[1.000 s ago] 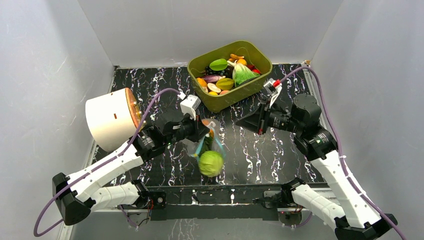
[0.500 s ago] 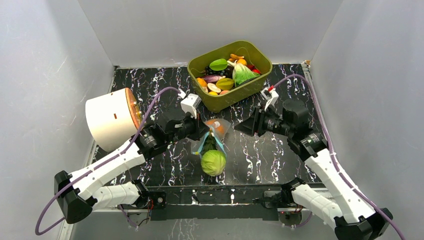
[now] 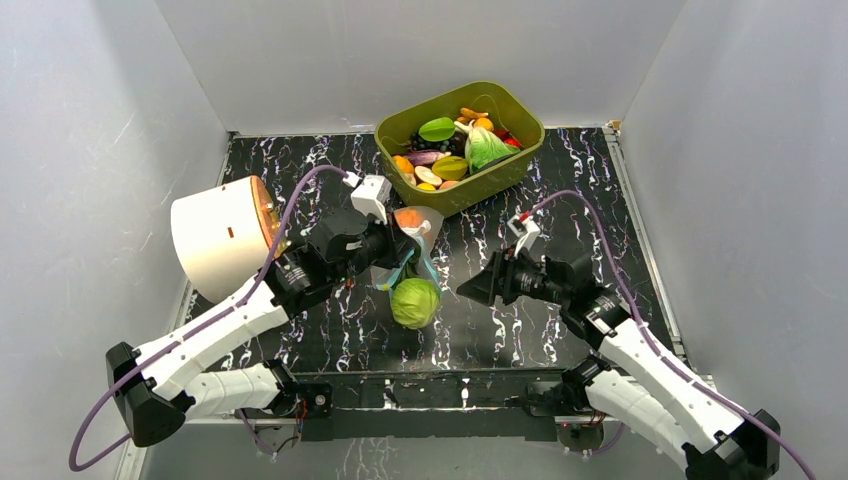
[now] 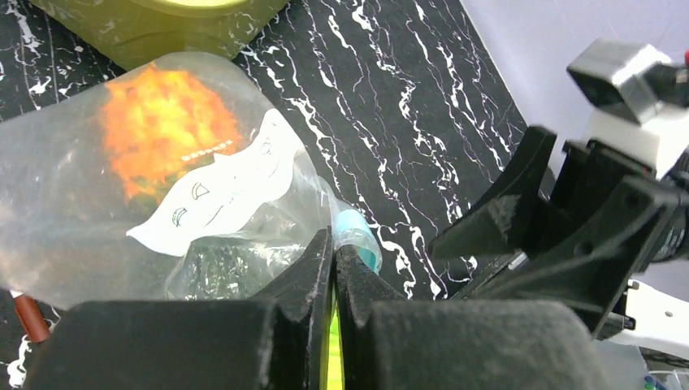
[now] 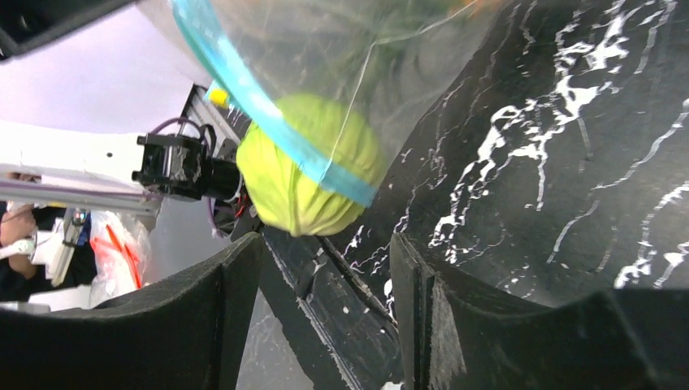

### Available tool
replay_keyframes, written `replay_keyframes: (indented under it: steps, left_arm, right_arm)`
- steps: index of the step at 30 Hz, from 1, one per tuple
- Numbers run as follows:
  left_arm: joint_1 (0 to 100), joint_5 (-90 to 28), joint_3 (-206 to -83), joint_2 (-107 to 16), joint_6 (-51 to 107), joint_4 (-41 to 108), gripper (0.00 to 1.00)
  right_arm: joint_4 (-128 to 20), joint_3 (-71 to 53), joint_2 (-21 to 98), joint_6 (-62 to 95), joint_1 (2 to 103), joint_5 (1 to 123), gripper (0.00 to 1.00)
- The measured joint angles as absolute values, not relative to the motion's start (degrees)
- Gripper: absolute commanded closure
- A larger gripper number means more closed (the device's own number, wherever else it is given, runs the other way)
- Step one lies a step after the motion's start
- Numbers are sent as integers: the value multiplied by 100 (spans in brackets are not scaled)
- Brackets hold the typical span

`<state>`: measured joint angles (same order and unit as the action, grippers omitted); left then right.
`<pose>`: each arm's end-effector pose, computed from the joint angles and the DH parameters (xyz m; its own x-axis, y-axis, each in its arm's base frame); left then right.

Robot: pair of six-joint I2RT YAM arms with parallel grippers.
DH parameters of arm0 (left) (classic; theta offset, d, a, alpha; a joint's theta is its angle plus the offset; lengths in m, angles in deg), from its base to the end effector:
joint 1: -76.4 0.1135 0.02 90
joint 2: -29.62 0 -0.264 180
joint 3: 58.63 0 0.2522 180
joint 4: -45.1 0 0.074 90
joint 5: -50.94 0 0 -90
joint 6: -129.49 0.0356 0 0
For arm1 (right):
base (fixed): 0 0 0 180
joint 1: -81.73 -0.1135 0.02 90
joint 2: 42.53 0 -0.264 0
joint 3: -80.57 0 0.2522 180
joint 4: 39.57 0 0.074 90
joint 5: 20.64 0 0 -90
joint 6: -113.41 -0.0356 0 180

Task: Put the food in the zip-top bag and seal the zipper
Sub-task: Adjust the zipper food storage bag at the center of the board.

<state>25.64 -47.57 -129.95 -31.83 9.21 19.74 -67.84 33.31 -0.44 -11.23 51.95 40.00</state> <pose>0.1607 -0.1884 0.3595 -0.4866 -0.1925 -0.8521 0.4984 0.7399 -0.4518 0.1405 0.1005 0.2720 -0.7487 0.1423 -0.6474 -0.4846 0.5488 0.6811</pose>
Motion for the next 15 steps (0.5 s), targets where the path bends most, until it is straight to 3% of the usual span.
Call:
replay_keyframes:
  steps: [5, 11, 15]
  left_arm:
    - [2564, -4951, -13017, -3188, 855, 1974, 100]
    - [2564, -5113, -13076, -3290, 792, 1944, 100]
    - [2564, -5183, -13091, -3328, 750, 1922, 100]
  right_arm:
    - [-6325, 3510, -7, -1302, 4423, 4343, 26]
    - [-6126, 3510, 347, -2183, 3619, 5189, 18]
    - [-6222, 3515, 581, -2989, 3330, 5851, 21]
